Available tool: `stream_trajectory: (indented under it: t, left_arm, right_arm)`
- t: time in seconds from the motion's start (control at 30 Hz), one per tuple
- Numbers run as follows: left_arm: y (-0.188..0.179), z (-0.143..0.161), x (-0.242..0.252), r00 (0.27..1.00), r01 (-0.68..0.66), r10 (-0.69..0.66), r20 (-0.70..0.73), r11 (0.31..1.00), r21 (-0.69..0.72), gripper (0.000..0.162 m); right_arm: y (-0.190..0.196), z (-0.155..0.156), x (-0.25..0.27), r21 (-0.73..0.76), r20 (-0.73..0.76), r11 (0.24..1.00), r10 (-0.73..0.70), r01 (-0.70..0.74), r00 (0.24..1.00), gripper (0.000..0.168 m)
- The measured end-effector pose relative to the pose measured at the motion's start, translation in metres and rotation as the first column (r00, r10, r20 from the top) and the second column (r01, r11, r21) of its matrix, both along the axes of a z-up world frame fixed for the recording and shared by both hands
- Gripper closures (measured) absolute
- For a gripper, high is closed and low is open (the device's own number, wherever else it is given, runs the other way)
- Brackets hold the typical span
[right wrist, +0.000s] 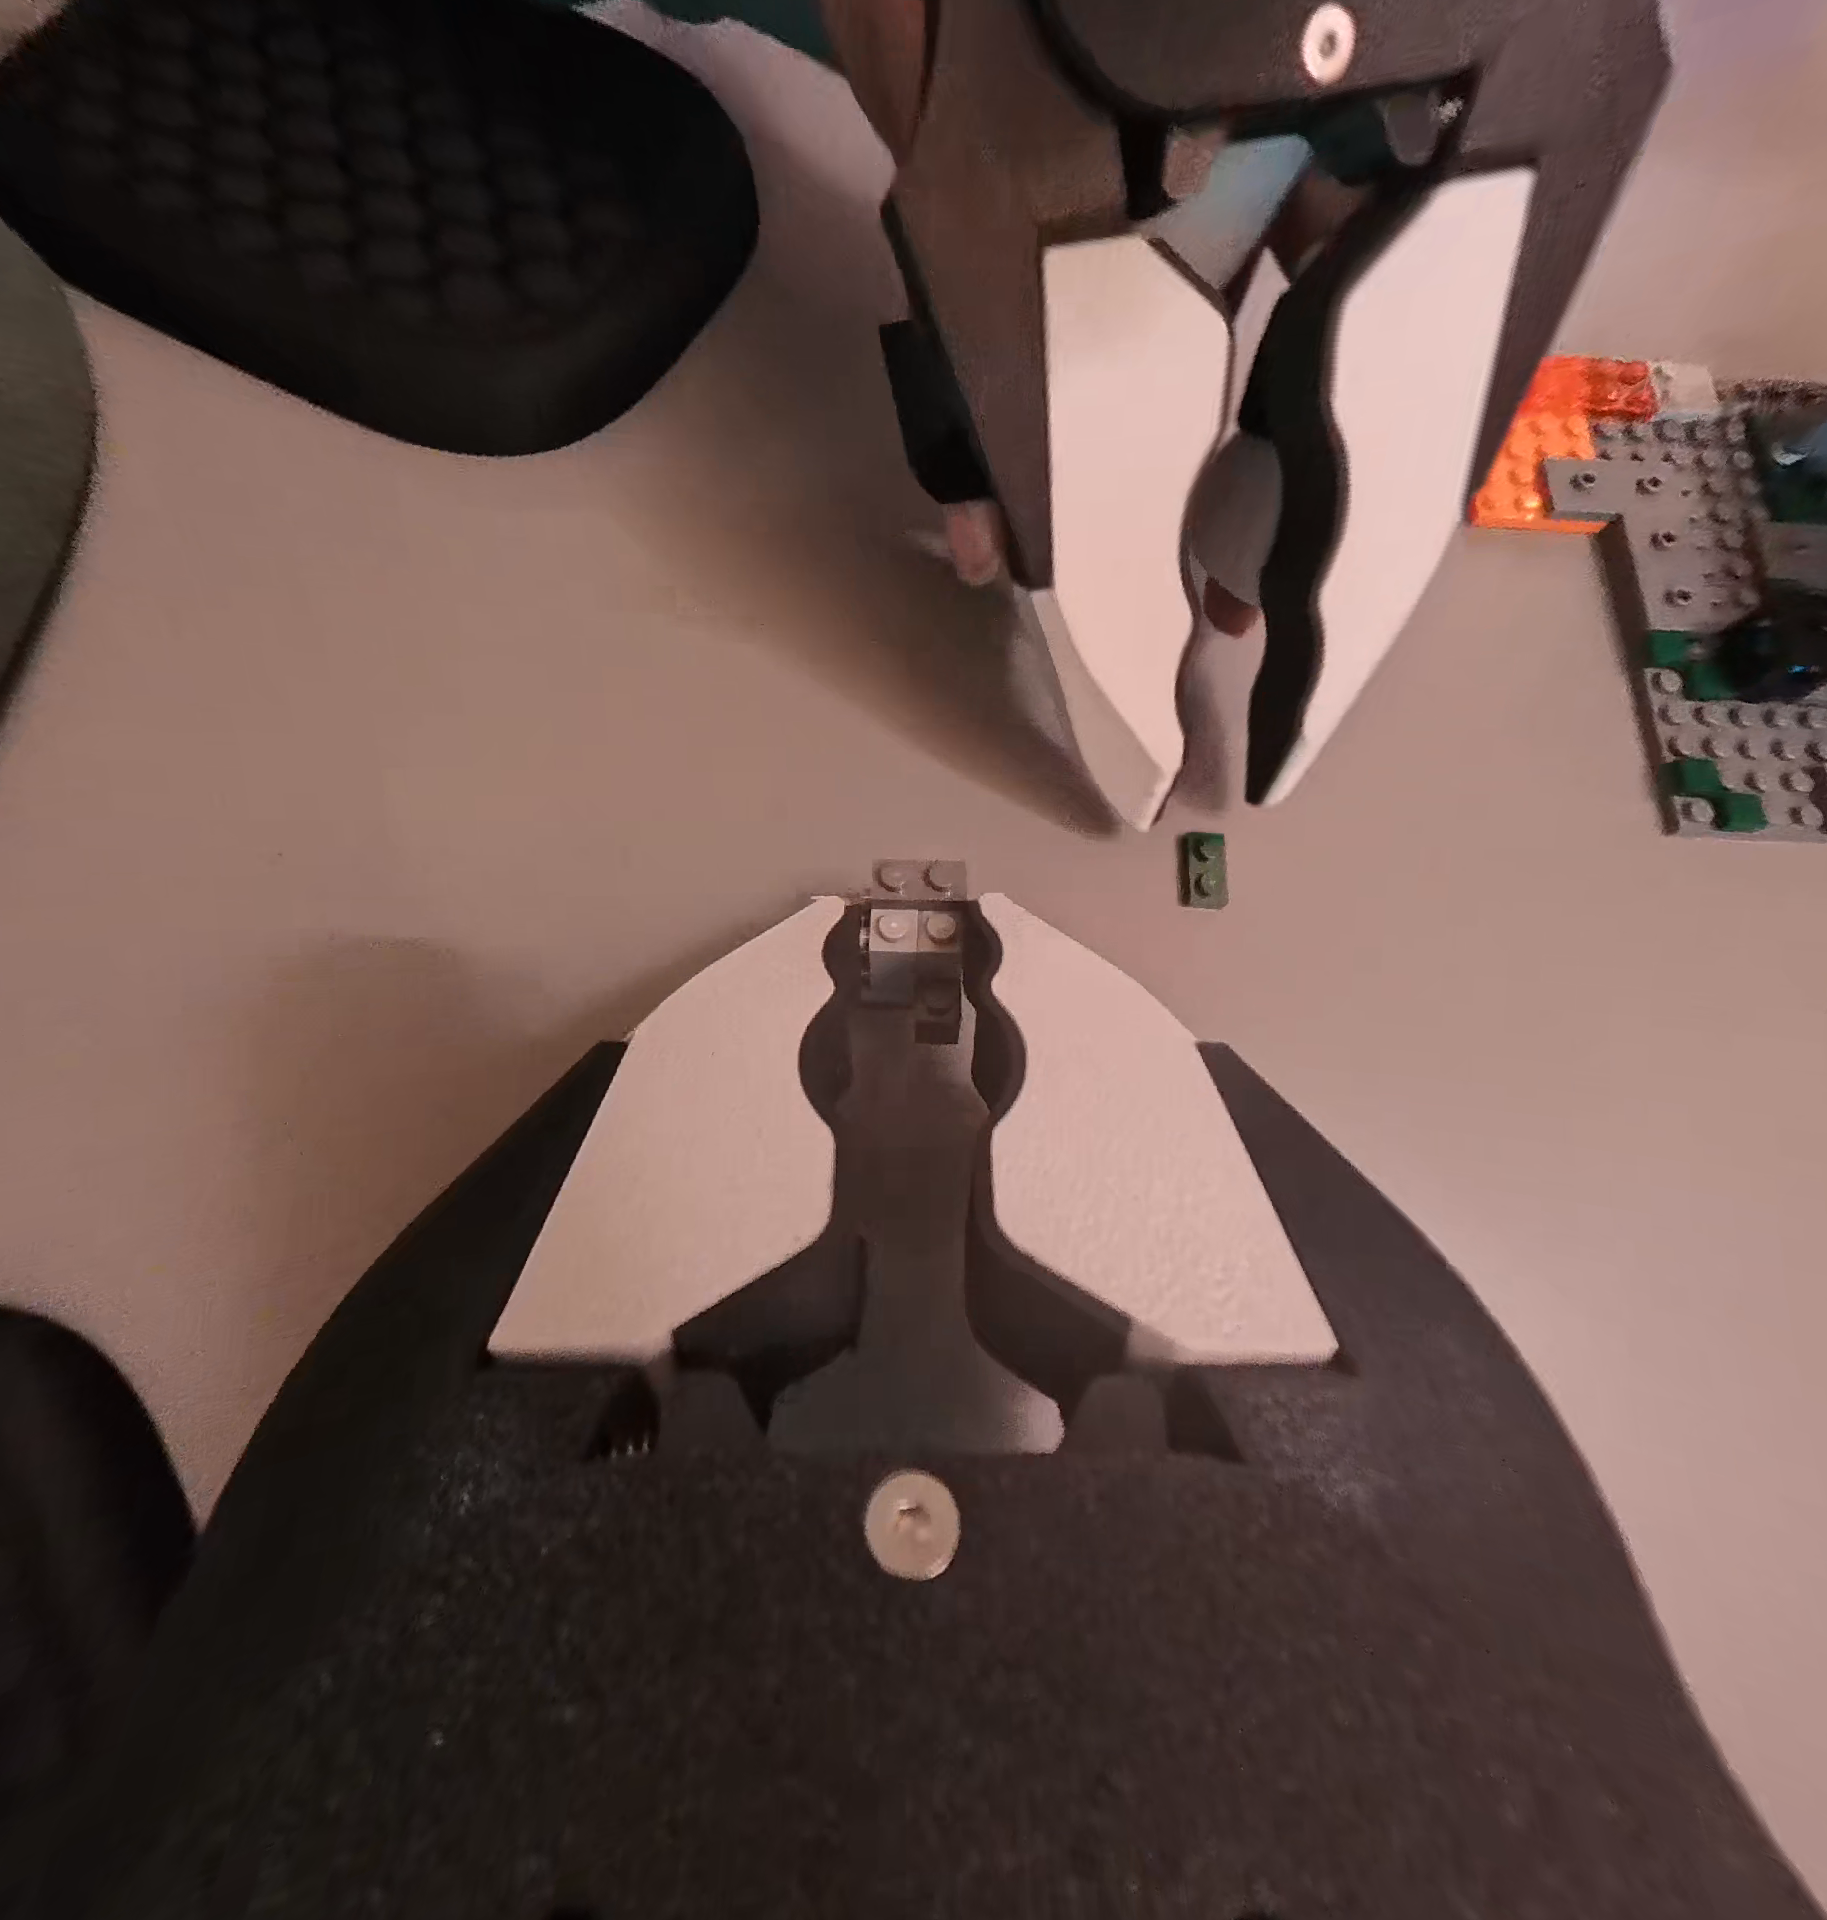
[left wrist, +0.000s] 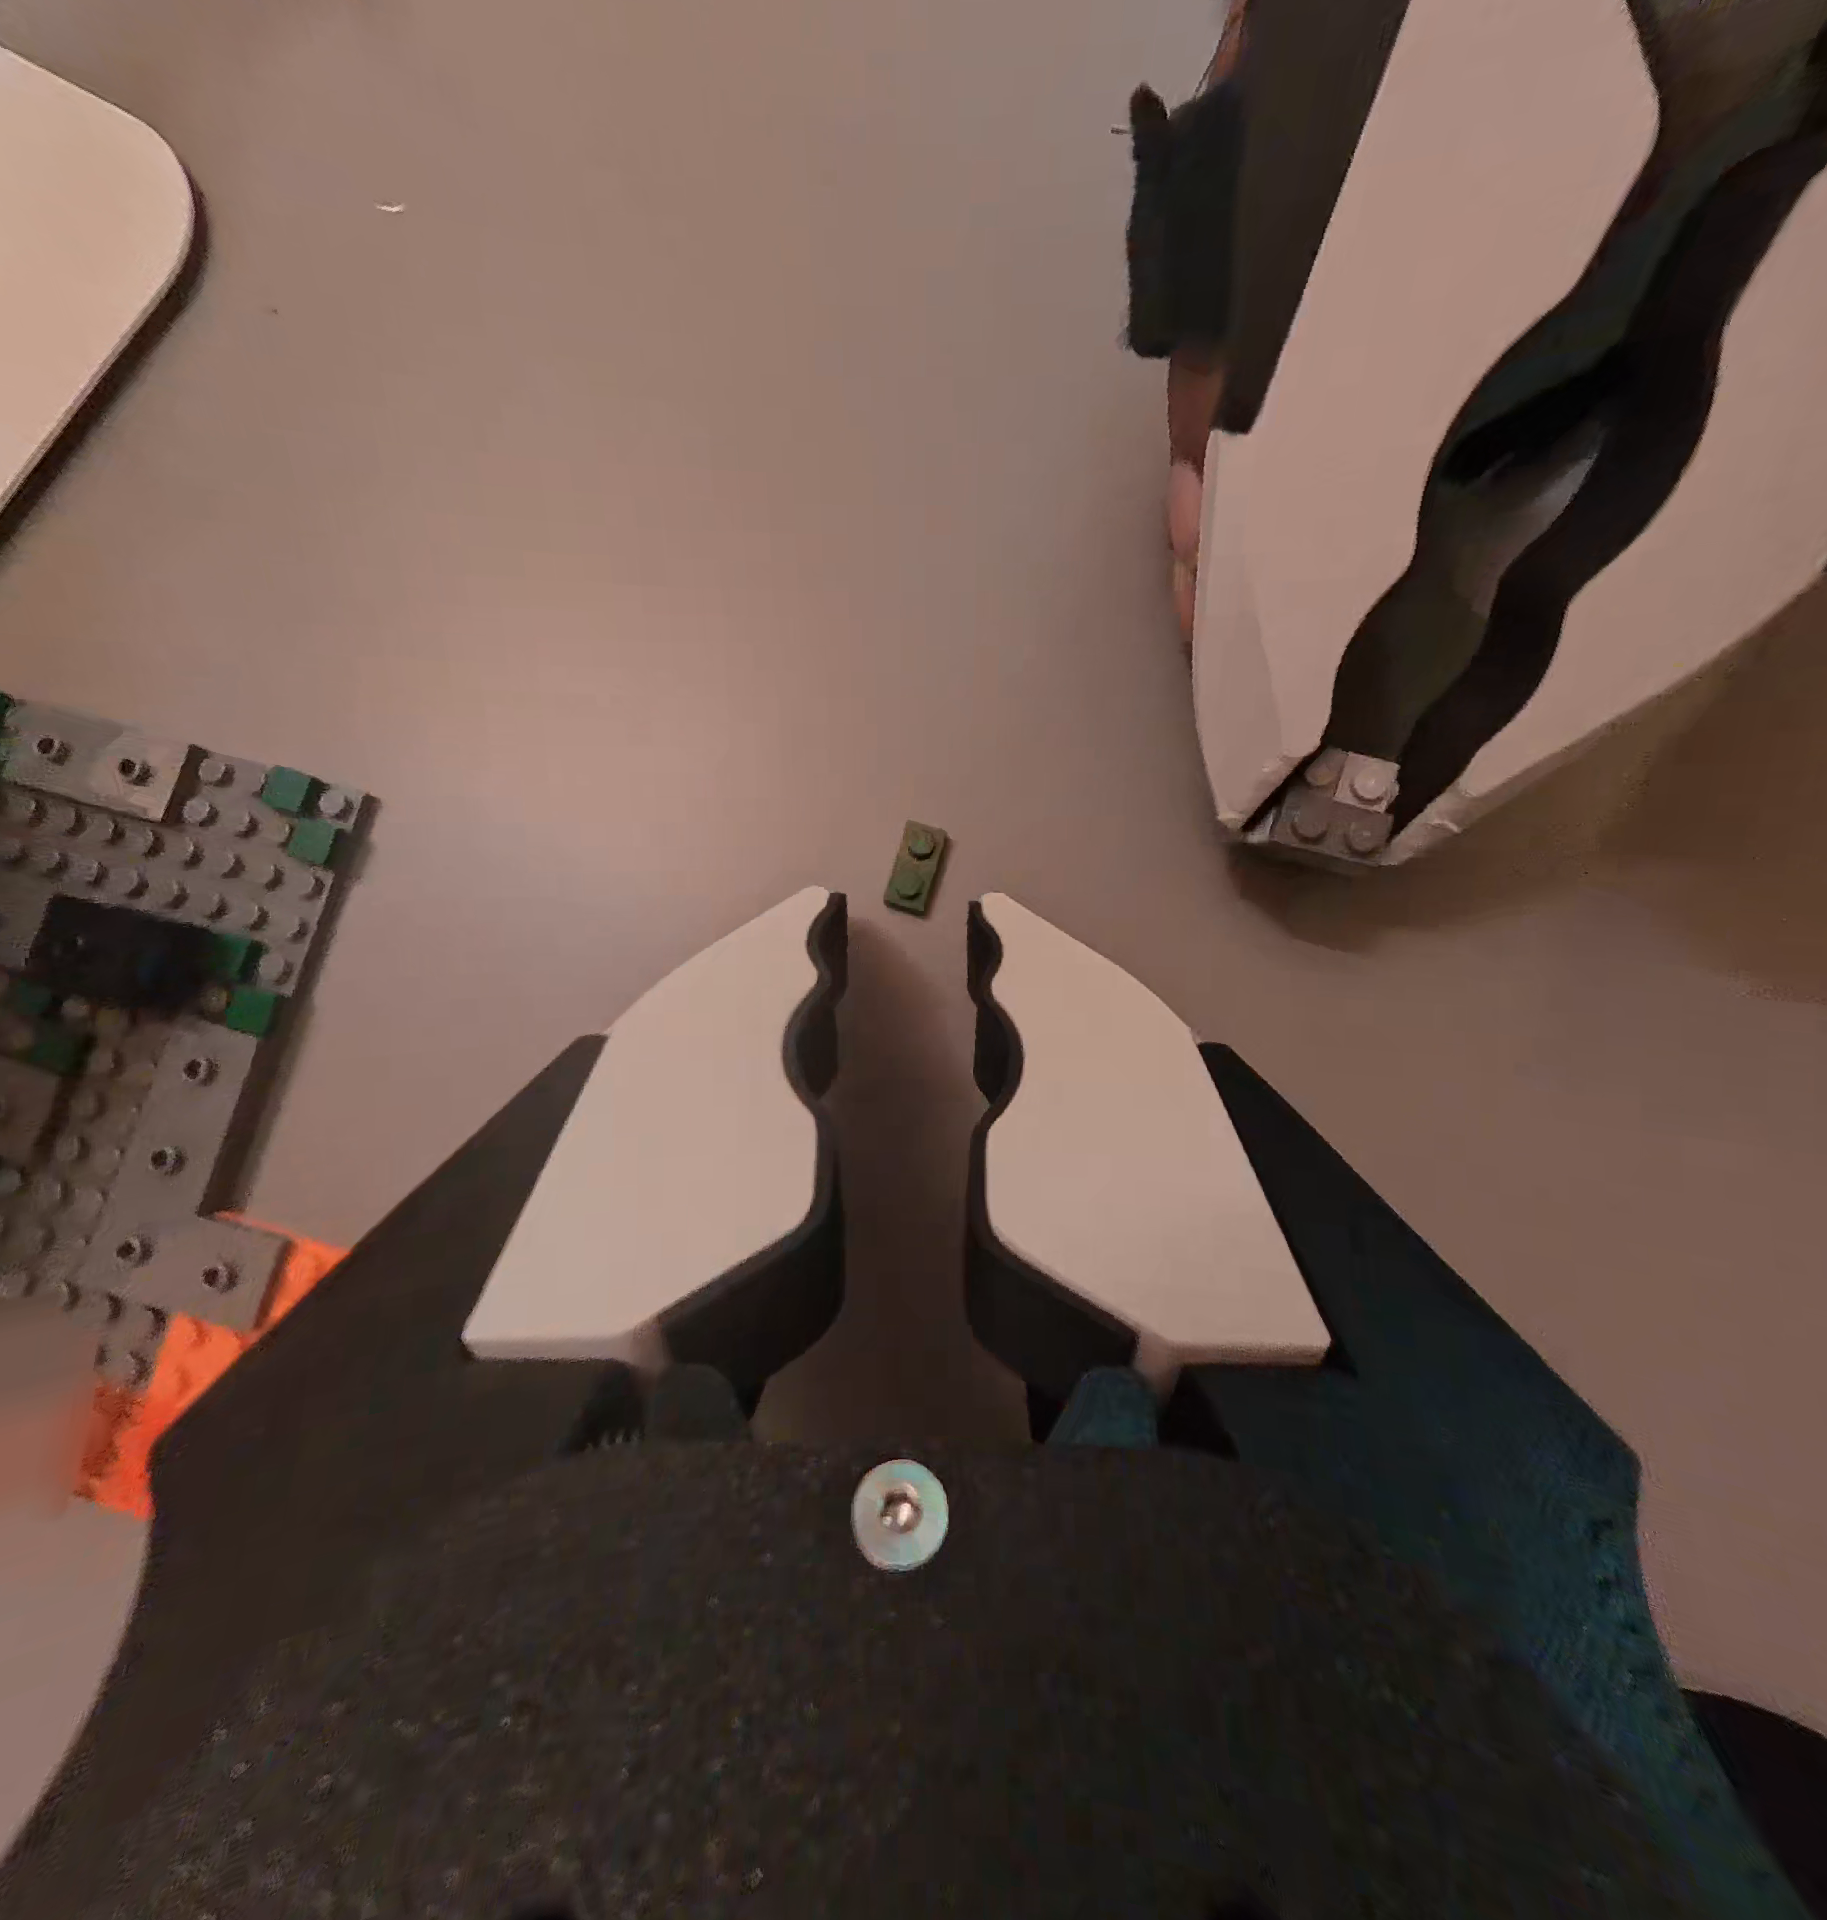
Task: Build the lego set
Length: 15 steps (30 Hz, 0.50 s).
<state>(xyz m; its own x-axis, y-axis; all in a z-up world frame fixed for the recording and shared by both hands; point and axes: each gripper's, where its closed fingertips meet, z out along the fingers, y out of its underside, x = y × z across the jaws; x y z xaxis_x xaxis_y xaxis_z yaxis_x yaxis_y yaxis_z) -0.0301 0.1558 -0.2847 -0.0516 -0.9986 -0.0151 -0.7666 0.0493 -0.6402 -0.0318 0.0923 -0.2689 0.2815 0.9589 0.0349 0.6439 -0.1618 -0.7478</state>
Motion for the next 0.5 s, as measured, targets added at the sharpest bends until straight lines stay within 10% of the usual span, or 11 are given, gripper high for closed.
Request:
stream_trajectory:
  t: [0.5]
  left_arm:
    - [-0.013, 0.006, 0.01, 0.992, 0.124, -0.124, 0.007, 0.992, 0.031, 0.155]
  right_arm:
    - [0.006, 0.015, 0.007, 0.03, -0.099, 0.997, -0.065, 0.069, 0.993, 0.14]
